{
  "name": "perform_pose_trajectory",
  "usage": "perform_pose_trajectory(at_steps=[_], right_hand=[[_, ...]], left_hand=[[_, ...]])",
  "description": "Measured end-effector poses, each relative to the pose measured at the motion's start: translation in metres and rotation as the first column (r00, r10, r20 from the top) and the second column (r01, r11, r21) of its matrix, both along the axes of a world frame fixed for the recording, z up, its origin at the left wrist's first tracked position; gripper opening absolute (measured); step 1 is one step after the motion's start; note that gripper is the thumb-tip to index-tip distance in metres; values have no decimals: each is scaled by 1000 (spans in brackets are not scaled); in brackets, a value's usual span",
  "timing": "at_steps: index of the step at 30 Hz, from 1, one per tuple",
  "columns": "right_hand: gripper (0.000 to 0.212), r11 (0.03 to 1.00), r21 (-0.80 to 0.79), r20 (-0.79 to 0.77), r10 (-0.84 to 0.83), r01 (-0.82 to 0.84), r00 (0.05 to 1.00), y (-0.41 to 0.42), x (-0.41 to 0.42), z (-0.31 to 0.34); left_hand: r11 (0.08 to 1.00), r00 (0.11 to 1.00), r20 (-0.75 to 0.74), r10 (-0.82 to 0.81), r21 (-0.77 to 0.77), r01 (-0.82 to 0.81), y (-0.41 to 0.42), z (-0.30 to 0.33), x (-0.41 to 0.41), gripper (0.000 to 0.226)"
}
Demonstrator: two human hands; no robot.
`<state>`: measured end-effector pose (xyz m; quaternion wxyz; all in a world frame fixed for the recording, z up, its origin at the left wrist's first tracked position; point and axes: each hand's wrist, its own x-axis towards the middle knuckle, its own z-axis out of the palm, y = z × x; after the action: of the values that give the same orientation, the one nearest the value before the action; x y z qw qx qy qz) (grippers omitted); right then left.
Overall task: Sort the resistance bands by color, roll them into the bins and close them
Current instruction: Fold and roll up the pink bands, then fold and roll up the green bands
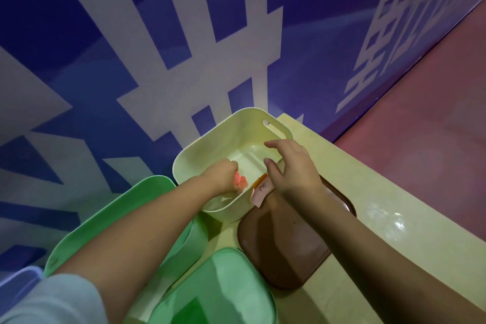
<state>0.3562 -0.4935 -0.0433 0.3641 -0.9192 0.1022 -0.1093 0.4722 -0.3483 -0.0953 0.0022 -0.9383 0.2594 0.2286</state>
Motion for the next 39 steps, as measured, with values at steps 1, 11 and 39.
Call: perform_pose_trajectory(at_steps=[1,11,39], right_hand=[[35,1000,-2,-2,-2,2,1000,1,0,0],[34,1000,-14,131,21,-20,991,15,-31,28],[43,985,-94,-249,117,-144,961,156,-256,-100]], left_hand=[[1000,1000,-8,12,-3,-12,1,0,-1,52],[960,986,-37,162,-226,-166,24,47,-27,70],[-266,212,-961,176,-254,-930,190,-37,-390,41]])
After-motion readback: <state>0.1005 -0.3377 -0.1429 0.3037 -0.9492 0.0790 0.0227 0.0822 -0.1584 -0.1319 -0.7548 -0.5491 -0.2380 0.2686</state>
